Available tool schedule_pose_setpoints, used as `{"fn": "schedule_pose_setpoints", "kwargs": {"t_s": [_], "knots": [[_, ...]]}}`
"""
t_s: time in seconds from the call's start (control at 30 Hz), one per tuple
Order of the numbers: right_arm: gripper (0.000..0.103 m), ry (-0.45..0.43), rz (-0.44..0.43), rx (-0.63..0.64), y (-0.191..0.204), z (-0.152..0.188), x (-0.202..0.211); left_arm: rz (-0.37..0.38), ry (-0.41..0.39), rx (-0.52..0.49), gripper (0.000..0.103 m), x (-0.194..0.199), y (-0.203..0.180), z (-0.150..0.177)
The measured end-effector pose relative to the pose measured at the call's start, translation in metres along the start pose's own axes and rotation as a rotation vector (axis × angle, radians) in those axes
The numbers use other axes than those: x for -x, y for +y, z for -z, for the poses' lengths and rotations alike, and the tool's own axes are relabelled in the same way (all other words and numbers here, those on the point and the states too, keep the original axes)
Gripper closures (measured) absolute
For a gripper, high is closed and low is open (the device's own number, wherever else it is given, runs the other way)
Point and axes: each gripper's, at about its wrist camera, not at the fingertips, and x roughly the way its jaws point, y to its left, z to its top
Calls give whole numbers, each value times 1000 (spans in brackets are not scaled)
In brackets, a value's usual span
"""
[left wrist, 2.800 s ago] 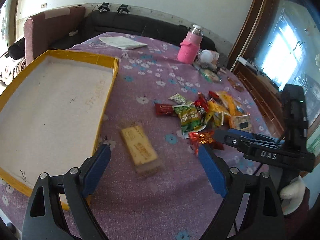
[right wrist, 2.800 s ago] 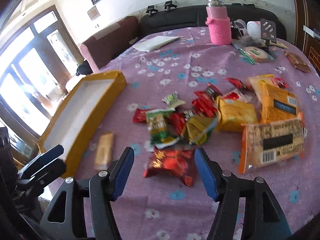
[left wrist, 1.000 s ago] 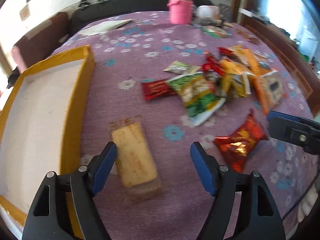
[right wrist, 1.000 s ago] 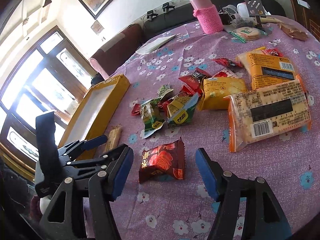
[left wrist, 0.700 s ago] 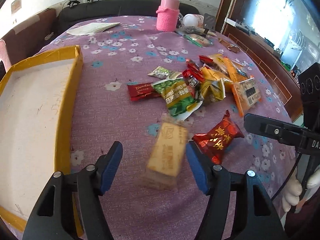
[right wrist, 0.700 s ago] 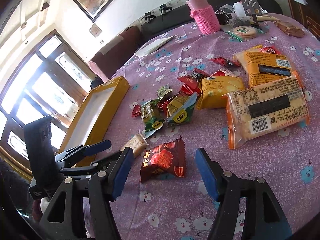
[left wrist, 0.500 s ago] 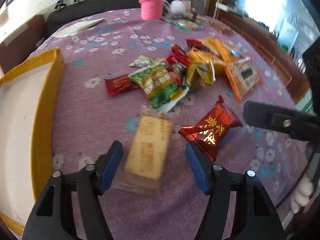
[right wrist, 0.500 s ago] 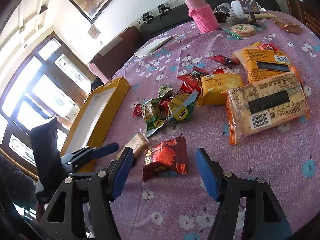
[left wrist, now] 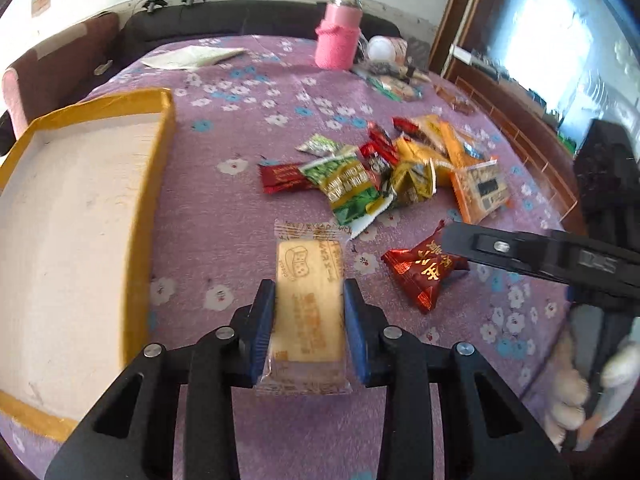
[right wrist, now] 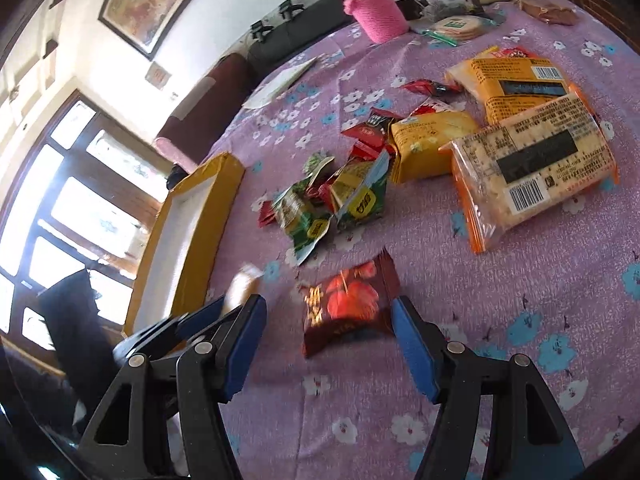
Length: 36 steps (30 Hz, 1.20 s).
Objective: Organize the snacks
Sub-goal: 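Grasp the beige biscuit packet with the left tool while the right tool regrasps the red packet, then carry both packets into the yellow tray and open both tools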
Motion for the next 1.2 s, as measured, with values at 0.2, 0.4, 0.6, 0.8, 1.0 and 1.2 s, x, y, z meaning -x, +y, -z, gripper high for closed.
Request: {"fn": "schedule_pose_setpoints", "kwargs": {"t_s": [0.2, 0.4, 0.6, 0.8, 1.0, 1.2], "knots": [[35, 12, 158, 32, 26, -1, -26, -5, -85, 80, 72, 38, 32, 9], [50, -4, 281, 115, 43, 11, -38, -34, -138, 167, 72, 60, 71, 18], [79, -19, 169, 122, 41, 16, -26, -59, -185, 247, 72, 80, 105, 27], [79, -78, 62, 134, 53, 14, -5, -92, -218, 297, 72, 95, 127, 34], [80, -41, -98, 185, 104, -4, -6, -199, -219, 333, 72, 105, 163, 25], [80, 57, -195, 343, 199, 3, -52, -292, -158, 375, 72, 88, 201, 20]]}}
